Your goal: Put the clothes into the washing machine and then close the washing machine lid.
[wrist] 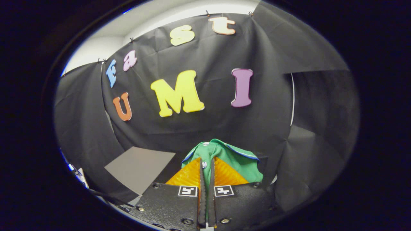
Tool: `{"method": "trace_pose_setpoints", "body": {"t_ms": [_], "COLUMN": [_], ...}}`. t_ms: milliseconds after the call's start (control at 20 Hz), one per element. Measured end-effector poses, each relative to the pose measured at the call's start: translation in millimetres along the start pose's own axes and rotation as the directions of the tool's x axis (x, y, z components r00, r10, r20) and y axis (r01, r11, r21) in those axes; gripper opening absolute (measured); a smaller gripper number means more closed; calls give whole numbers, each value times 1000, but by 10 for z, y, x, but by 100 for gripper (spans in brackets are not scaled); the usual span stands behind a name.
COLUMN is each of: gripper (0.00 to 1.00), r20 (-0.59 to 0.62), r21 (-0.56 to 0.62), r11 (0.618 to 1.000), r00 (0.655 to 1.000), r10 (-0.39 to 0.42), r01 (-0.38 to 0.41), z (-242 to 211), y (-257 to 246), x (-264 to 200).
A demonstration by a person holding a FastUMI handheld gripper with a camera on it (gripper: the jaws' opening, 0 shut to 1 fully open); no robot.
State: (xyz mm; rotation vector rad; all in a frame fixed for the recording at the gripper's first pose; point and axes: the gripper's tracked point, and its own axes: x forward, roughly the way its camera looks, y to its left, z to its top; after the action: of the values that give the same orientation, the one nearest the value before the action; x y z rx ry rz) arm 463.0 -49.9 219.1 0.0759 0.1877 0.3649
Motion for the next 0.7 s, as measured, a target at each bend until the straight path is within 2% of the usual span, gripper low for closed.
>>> {"method": "trace_pose_setpoints", "body": {"t_ms": [400, 700], "gripper": [6, 6], "r20": [-159, -254], "r21": [3, -49], "r11": [999, 999], "r00": [987, 967], "r10": [32, 9], "r01": [-32, -22], "z": [-961, -1644], "y": [-145, -214], "x": [736, 1239]}}
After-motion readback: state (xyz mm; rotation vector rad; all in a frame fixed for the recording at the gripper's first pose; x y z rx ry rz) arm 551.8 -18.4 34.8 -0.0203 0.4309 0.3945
